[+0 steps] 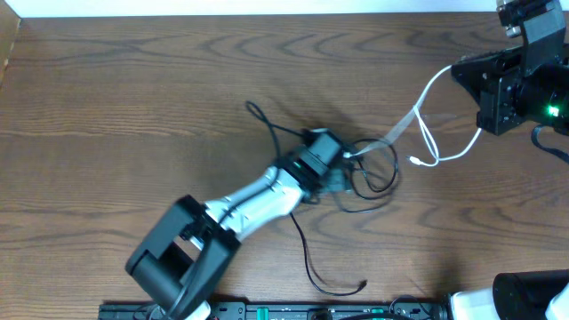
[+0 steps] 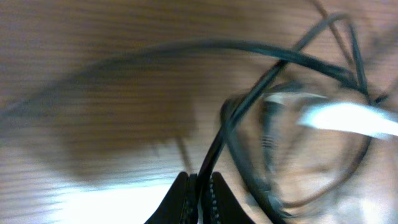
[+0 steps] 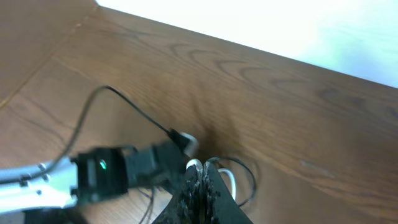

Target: Untangle cables

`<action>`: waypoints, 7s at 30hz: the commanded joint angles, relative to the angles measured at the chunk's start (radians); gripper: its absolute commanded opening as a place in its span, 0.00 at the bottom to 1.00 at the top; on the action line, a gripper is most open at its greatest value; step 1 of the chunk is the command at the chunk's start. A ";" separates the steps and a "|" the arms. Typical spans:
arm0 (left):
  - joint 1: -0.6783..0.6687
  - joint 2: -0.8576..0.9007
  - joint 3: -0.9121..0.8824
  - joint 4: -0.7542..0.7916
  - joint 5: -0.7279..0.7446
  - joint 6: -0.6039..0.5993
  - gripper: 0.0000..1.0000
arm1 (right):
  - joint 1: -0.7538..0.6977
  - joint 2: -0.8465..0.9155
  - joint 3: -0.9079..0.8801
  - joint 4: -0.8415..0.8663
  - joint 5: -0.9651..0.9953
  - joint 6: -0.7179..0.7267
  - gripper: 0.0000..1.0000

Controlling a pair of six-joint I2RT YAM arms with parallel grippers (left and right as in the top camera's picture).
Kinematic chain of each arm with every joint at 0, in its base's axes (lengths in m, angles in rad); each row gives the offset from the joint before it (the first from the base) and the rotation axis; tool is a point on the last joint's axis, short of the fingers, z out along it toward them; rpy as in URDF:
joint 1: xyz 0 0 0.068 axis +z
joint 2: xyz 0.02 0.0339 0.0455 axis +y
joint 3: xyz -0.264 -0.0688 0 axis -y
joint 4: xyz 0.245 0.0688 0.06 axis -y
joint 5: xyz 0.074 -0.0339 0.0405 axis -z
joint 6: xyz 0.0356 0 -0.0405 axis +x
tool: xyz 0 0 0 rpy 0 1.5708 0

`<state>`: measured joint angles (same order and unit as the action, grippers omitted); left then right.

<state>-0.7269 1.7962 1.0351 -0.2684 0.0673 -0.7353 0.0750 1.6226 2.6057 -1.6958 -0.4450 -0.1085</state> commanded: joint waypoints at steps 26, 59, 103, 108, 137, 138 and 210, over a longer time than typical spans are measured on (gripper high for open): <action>0.343 -0.119 -0.002 -0.126 0.221 0.253 0.08 | -0.071 0.014 -0.313 0.130 0.495 0.220 0.01; 0.336 -0.124 -0.002 0.068 0.345 0.338 0.12 | -1.113 0.325 -0.326 0.114 0.607 0.529 0.01; 0.336 -0.124 -0.002 0.136 0.394 0.332 0.11 | -1.286 0.412 -0.526 0.303 0.383 0.413 0.58; 0.336 -0.124 -0.002 0.135 0.410 0.340 0.11 | -1.226 0.387 -0.526 0.325 0.299 0.335 0.61; 0.275 -0.170 -0.002 0.207 0.625 0.312 0.11 | -0.568 0.067 -0.526 0.268 -0.018 -0.015 0.99; 0.271 -0.183 -0.002 0.208 0.625 0.312 0.11 | -0.527 0.069 -0.527 0.256 -0.017 -0.038 0.99; 0.315 -0.563 -0.002 0.220 0.175 -0.117 0.08 | 0.288 0.081 -1.131 0.755 -0.344 -0.236 0.99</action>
<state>-0.4133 1.2385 1.0317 -0.0643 0.2375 -0.8131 0.3359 1.7065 1.4796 -0.9634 -0.8974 -0.4942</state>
